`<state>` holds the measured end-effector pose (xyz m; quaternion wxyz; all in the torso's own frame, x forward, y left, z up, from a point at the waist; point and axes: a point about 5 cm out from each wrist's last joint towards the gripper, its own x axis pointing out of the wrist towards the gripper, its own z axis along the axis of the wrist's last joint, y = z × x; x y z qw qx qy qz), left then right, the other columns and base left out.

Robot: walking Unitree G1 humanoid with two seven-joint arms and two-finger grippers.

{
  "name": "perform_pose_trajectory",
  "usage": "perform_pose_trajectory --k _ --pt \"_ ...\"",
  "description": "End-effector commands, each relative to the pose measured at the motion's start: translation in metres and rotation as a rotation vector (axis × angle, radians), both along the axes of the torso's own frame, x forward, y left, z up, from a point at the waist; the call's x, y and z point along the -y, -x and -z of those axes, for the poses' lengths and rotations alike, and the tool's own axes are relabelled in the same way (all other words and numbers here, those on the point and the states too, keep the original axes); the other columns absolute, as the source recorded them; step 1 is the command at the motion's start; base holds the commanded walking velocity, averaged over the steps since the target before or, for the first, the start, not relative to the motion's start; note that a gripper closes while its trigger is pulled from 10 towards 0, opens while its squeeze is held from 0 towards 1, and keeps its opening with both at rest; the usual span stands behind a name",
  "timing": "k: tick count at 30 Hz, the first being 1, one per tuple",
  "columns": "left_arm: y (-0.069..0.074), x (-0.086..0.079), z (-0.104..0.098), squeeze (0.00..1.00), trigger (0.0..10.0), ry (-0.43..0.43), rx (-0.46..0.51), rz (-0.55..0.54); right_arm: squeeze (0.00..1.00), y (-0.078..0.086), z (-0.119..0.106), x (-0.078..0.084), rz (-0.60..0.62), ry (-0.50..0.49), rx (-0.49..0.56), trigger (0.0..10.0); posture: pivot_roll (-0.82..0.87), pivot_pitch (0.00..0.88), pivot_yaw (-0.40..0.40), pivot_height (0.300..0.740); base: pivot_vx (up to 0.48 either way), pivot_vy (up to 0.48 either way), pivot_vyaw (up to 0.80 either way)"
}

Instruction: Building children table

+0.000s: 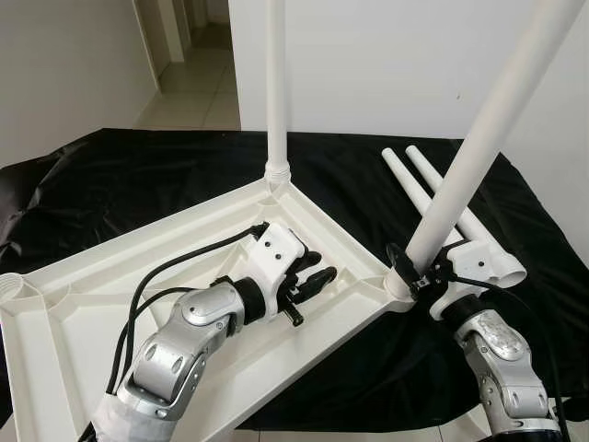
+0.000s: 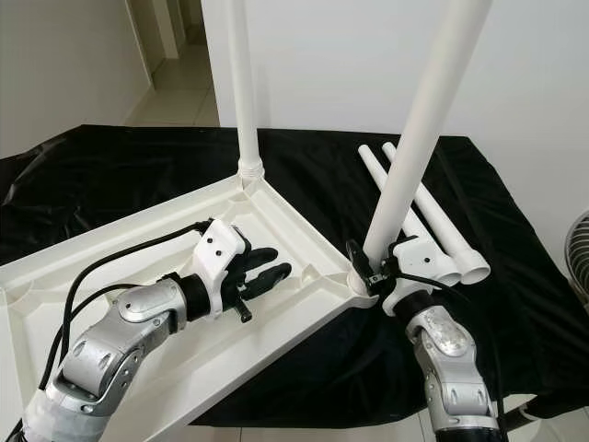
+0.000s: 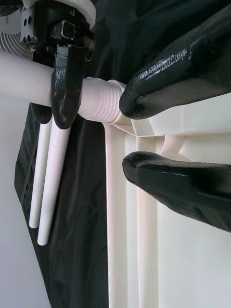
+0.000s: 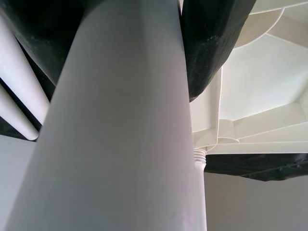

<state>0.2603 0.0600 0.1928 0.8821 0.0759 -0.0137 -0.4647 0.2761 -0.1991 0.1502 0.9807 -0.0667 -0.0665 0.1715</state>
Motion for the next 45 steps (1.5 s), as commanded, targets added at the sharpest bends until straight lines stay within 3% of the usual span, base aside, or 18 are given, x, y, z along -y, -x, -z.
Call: perform_pose_trajectory --k 1,6,20,23,27,30,32,37,40,43,45 --pt "0.001 -0.001 0.001 0.00 10.0 -0.004 -0.010 0.001 0.00 0.012 0.059 0.009 0.058 -0.011 -0.316 10.0 -0.01 0.104 0.061 0.740 0.000 0.000 0.00" --pt "0.000 -0.001 0.000 0.00 10.0 -0.004 -0.003 -0.006 0.00 0.013 0.064 0.005 0.049 -0.041 -0.353 10.0 -0.01 0.096 0.053 0.740 0.000 0.000 0.00" --pt "-0.002 -0.001 -0.001 0.00 10.0 -0.002 0.000 -0.007 0.00 0.015 0.062 0.003 0.018 0.000 -0.318 10.0 -0.01 0.090 0.055 0.740 0.000 0.000 0.00" --pt "-0.002 0.000 -0.001 0.00 10.0 -0.001 -0.002 -0.004 0.00 0.010 0.065 0.017 0.136 -0.127 -0.364 10.0 -0.01 0.091 0.055 0.740 0.000 0.000 0.00" --pt "-0.002 0.000 -0.001 0.00 10.0 0.000 -0.002 -0.005 0.00 0.010 0.065 0.018 0.129 -0.097 -0.351 10.0 -0.01 0.091 0.055 0.740 0.000 0.000 0.00" --pt "-0.002 0.000 -0.001 0.00 10.0 0.000 -0.003 -0.006 0.00 0.012 0.062 0.007 0.052 -0.026 -0.309 10.0 -0.01 0.092 0.054 0.740 0.000 0.000 0.00" --pt "-0.001 0.000 -0.001 0.00 10.0 0.001 -0.003 -0.004 0.00 0.013 0.059 0.001 0.030 -0.061 -0.296 10.0 -0.01 0.091 0.054 0.740 0.000 0.000 0.00" --pt "-0.001 0.000 -0.001 0.00 10.0 0.003 -0.004 -0.005 0.00 0.011 0.060 0.004 0.054 -0.049 -0.307 10.0 -0.01 0.090 0.052 0.740 0.000 0.000 0.00" --pt "-0.001 0.000 -0.001 0.00 10.0 0.001 -0.004 -0.008 0.00 0.010 0.055 0.005 0.055 -0.038 -0.254 10.0 -0.01 0.088 0.053 0.740 0.000 0.000 0.00" --pt "-0.002 0.000 -0.001 0.00 10.0 -0.001 -0.003 -0.006 0.00 0.009 0.032 -0.001 0.024 -0.107 -0.132 10.0 -0.01 0.087 0.054 0.740 0.000 0.000 0.00" --pt "-0.002 0.000 -0.001 0.00 10.0 -0.001 -0.003 -0.004 0.00 0.008 0.027 -0.002 0.021 -0.120 -0.113 10.0 -0.01 0.087 0.054 0.740 0.000 0.000 0.00"
